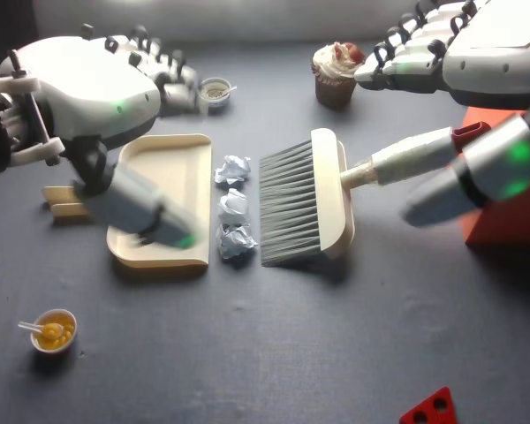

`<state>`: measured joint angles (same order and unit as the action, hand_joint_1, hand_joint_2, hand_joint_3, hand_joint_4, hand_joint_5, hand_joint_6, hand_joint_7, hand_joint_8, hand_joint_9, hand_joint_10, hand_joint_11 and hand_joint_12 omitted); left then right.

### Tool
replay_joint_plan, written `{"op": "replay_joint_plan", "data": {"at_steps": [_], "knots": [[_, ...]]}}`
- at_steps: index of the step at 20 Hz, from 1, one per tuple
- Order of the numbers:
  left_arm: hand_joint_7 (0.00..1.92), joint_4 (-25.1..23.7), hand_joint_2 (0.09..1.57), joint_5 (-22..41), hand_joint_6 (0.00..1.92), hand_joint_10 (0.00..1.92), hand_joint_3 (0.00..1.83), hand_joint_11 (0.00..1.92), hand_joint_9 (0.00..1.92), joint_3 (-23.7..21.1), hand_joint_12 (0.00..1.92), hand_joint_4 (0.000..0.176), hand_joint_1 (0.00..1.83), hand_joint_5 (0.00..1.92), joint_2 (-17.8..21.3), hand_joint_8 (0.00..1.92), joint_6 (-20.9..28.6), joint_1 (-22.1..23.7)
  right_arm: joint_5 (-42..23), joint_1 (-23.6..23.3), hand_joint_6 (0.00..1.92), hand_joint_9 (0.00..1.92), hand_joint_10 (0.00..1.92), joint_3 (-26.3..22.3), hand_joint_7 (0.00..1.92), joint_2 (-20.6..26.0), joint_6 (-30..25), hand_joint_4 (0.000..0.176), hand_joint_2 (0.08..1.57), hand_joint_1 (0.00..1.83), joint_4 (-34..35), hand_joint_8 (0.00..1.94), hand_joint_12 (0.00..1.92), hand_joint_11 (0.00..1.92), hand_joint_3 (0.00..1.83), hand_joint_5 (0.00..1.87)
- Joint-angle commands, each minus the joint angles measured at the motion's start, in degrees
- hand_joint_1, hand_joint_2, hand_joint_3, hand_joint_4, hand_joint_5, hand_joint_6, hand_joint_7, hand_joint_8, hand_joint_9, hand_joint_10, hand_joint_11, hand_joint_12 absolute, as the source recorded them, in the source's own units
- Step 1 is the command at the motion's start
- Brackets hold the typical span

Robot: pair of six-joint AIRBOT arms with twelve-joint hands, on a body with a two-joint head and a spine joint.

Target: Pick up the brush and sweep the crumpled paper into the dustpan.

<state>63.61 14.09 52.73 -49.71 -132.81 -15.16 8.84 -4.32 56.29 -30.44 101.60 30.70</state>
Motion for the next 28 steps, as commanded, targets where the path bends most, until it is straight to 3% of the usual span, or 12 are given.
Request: {"op": "replay_joint_plan", "data": {"at_steps": [1, 4, 12, 15, 18, 21, 23, 24, 28], "knots": [[0.07, -0.85, 0.78, 4.10, 0.01, 0.01, 0.03, 0.01, 0.06, -0.22, 0.06, 0.000, 0.00, 0.04, 0.50, 0.01, -1.05, 1.21, -5.39, -1.09, 0.00, 0.12, 0.00, -0.17, 0.10, 0.74, -0.10, 0.000, 0.83, 0.00, 0.49, 0.00, 0.12, 0.08, 0.00, 0.06], [0.07, 0.73, 0.78, 6.95, 0.01, 0.01, 0.02, 0.02, 0.07, -0.75, 0.06, 0.000, 0.00, 0.05, 0.54, 0.01, -2.30, 1.50, -5.39, -1.09, 0.00, 0.11, 0.00, -0.23, 0.10, 0.75, -0.03, 0.000, 0.84, 0.00, 0.45, 0.00, 0.09, 0.07, 0.00, 0.05], [0.07, 0.64, 0.80, 6.41, 0.00, 0.00, 0.01, 0.03, 0.07, 1.02, 0.06, 0.000, 0.03, 0.04, 1.06, 0.00, -3.68, -0.79, -5.40, -1.09, 0.00, 0.08, 0.00, -0.47, 0.07, 0.79, 0.04, 0.000, 0.85, 0.00, -0.03, 0.00, 0.06, 0.05, 0.00, 0.05], [0.06, -1.09, 0.76, 6.23, 0.00, 0.00, 0.00, 0.04, 0.07, 2.13, 0.06, 0.000, 0.28, 0.01, 1.28, 0.00, -3.68, -3.26, -5.40, -1.09, 0.00, 0.07, 0.00, -0.53, 0.05, 0.80, 0.04, 0.000, 0.86, 0.00, -0.03, 0.00, 0.05, 0.04, 0.00, 0.02], [0.00, -2.41, 0.73, 6.27, 0.00, 0.00, 0.00, 0.03, 0.02, 3.28, 0.05, 0.000, 0.75, 0.00, 1.31, 0.00, -3.46, -4.79, -5.40, -1.09, 0.00, 0.07, 0.00, -0.62, 0.06, 0.83, 0.04, 0.000, 0.86, 0.00, -0.04, 0.00, 0.05, 0.05, 0.00, 0.03], [0.00, -2.76, 0.76, 6.02, 0.00, 0.00, 0.00, 0.01, 0.00, 5.40, 0.04, 0.000, 0.88, 0.00, 0.27, 0.00, -3.33, -5.53, -5.40, -1.09, 0.00, 0.07, 0.00, -0.70, 0.05, 0.84, 0.04, 0.000, 0.86, 0.00, -0.14, 0.00, 0.05, 0.06, 0.00, 0.02], [0.01, -4.43, 0.79, 7.38, 0.01, 0.00, 0.01, 0.00, 0.01, 6.95, 0.03, 0.000, 0.95, 0.01, -0.54, 0.00, -0.62, -6.94, -5.40, -1.09, 0.01, 0.10, 0.01, -0.79, 0.08, 0.86, 0.04, 0.000, 0.85, 0.00, -0.19, 0.01, 0.06, 0.09, 0.00, 0.06], [0.04, -5.45, 0.81, 7.54, 0.01, 0.00, 0.01, 0.02, 0.04, 7.73, 0.04, 0.027, 0.94, 0.09, -0.86, 0.00, 1.08, -7.68, -5.40, -1.09, 0.01, 0.10, 0.01, -0.82, 0.08, 0.87, 0.04, 0.000, 0.85, 0.00, -0.23, 0.01, 0.05, 0.08, 0.00, 0.06], [0.10, -6.73, 0.89, 9.56, 0.01, 0.00, 0.01, 0.04, 0.07, 9.79, 0.05, 0.060, 0.93, 0.24, -1.86, 0.00, 4.41, -10.44, -5.40, -1.09, 0.01, 0.10, 0.01, -0.90, 0.08, 0.89, 0.04, 0.000, 0.85, 0.00, -0.30, 0.01, 0.05, 0.08, 0.00, 0.06]]}}
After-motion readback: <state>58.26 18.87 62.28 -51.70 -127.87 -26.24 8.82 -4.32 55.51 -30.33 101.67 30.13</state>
